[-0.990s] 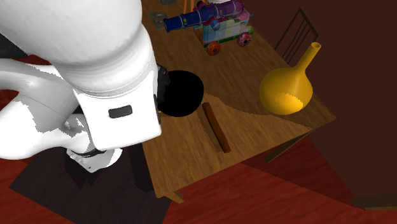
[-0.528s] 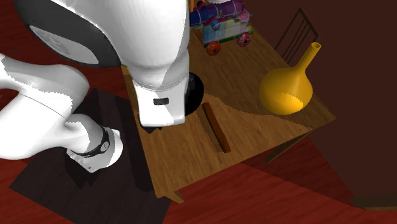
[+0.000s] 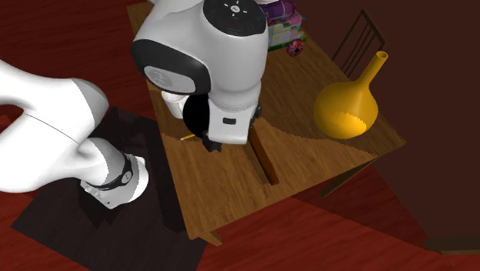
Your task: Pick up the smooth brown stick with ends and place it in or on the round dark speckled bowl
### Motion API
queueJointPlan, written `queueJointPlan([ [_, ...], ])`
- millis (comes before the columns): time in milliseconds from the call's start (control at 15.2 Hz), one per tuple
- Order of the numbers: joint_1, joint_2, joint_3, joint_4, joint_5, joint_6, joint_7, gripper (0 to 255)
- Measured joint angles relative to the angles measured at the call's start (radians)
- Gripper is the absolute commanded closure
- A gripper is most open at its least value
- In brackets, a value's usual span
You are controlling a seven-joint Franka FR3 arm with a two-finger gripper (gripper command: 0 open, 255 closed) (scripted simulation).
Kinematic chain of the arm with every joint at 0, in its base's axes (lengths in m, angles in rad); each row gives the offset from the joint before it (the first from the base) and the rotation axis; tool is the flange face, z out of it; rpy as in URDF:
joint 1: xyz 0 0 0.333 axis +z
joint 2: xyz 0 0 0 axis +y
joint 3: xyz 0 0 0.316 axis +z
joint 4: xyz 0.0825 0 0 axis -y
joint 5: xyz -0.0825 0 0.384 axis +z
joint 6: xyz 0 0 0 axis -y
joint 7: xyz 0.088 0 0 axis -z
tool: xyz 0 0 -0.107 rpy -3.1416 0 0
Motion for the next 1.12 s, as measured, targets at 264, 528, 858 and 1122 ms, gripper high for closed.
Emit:
queueJointPlan([
  [264, -0.048, 0.171, 0.111, 0.037, -0.030, 0.158, 0.172, 0],
  [528, -0.110, 0.355, 0.211, 0.078, -0.135, 0.304, 0.385, 0],
  [858, -0.147, 0.532, 0.255, 0.118, -0.305, 0.419, 0.598, 0],
  [1122, -0.148, 0.595, 0.248, 0.111, -0.374, 0.477, 0.650, 0],
])
